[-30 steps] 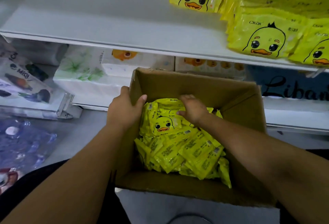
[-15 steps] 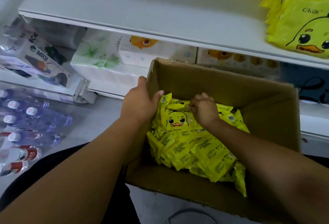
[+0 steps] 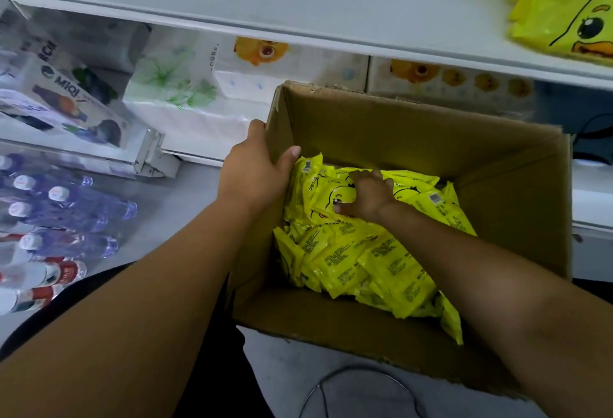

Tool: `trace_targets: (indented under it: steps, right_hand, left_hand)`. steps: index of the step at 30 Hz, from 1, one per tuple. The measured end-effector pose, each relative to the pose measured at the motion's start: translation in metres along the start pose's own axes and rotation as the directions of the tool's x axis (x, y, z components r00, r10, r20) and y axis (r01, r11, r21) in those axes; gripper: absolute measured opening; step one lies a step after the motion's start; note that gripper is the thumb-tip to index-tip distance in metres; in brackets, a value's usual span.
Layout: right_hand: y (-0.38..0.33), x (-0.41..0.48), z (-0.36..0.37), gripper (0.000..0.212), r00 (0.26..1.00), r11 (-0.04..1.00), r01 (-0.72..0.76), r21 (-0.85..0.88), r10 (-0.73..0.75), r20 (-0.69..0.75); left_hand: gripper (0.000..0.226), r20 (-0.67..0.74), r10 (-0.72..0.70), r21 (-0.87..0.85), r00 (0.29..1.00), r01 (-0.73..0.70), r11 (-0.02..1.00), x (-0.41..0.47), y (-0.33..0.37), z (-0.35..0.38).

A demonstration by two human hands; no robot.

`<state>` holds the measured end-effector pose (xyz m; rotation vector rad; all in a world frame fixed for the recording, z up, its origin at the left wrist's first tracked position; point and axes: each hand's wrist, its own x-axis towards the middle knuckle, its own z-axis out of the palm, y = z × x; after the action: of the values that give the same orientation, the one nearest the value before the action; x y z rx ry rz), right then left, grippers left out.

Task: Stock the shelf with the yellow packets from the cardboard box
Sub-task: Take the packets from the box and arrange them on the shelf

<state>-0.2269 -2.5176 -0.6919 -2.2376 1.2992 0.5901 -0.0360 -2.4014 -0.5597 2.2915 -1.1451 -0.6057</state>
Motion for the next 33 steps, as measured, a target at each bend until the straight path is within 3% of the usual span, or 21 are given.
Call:
trace_targets:
  steps: [2, 3, 5, 6, 8, 10, 12, 16, 19, 25, 27, 31, 33]
  right_hand:
    - [-0.004, 0.002, -0.003, 0.069, 0.997, 0.998, -0.022, -0.052, 0.026, 0.074]
    - [-0.003, 0.001, -0.005, 0.062, 0.997, 0.999, -0.029, 0.022, 0.027, 0.076]
    - [0.003, -0.002, -0.004, 0.055, 0.999, 0.941, -0.035, 0.338, 0.026, 0.033]
    - [0.006, -0.005, -0.004, 0.052, 0.999, 0.839, -0.04, 0.542, 0.032, 0.025]
    - [0.001, -0.009, -0.006, 0.05, 0.994, 0.527, -0.107, 0.843, 0.032, 0.107]
    - [-0.013, 0.001, -0.002, 0.074, 0.964, 0.303, -0.264, 0.916, 0.07, 0.255]
    - [-0.03, 0.014, 0.007, 0.074, 0.951, 0.2, -0.307, 0.931, 0.105, 0.291]
    - [-0.057, 0.029, 0.02, 0.074, 0.965, 0.197, -0.257, 0.946, 0.111, 0.239]
    - [-0.056, 0.036, 0.027, 0.062, 0.96, 0.155, -0.263, 0.952, 0.143, 0.241]
    - [-0.037, 0.02, 0.024, 0.079, 0.956, 0.037, -0.251, 0.967, 0.165, 0.242]
    - [-0.026, 0.005, 0.014, 0.083, 0.969, 0.063, -0.222, 0.973, 0.128, 0.213]
    - [-0.01, -0.045, -0.014, 0.03, 0.985, 0.141, -0.171, 0.975, 0.016, 0.17]
    - [-0.001, -0.072, -0.027, 0.028, 0.989, 0.22, -0.139, 0.966, -0.02, 0.146]
  left_hand:
    - [0.047, -0.001, 0.0, -0.009, 1.0, 0.0, 1.0, 0.0, 0.001, -0.001]
    - [0.047, -0.004, -0.001, -0.011, 1.0, 0.001, 1.0, 0.0, 0.001, -0.001]
    - [0.047, -0.005, -0.012, -0.014, 1.0, 0.012, 1.0, -0.001, 0.003, -0.001]
    - [0.048, -0.003, -0.021, -0.018, 1.0, 0.021, 1.0, -0.001, 0.003, -0.001]
    - [0.048, -0.001, -0.04, -0.03, 0.999, 0.04, 0.999, -0.001, 0.004, -0.002]
    - [0.046, -0.002, -0.059, -0.047, 0.998, 0.059, 0.997, -0.001, 0.005, -0.002]
    - [0.042, -0.001, -0.081, -0.07, 0.997, 0.081, 0.994, -0.002, 0.005, -0.002]
    - [0.038, -0.006, -0.086, -0.067, 0.996, 0.085, 0.994, -0.001, 0.003, -0.001]
    - [0.038, -0.015, -0.082, -0.072, 0.997, 0.081, 0.994, 0.001, 0.001, 0.0]
    - [0.044, -0.02, -0.07, -0.054, 0.997, 0.069, 0.996, 0.001, 0.003, 0.0]
    - [0.045, -0.019, -0.071, -0.049, 0.997, 0.07, 0.996, 0.0, 0.004, 0.0]
    - [0.044, -0.019, -0.063, -0.032, 0.998, 0.062, 0.998, -0.004, 0.005, 0.002]
    - [0.048, -0.043, -0.065, 0.007, 0.997, 0.065, 0.998, -0.011, 0.01, 0.004]
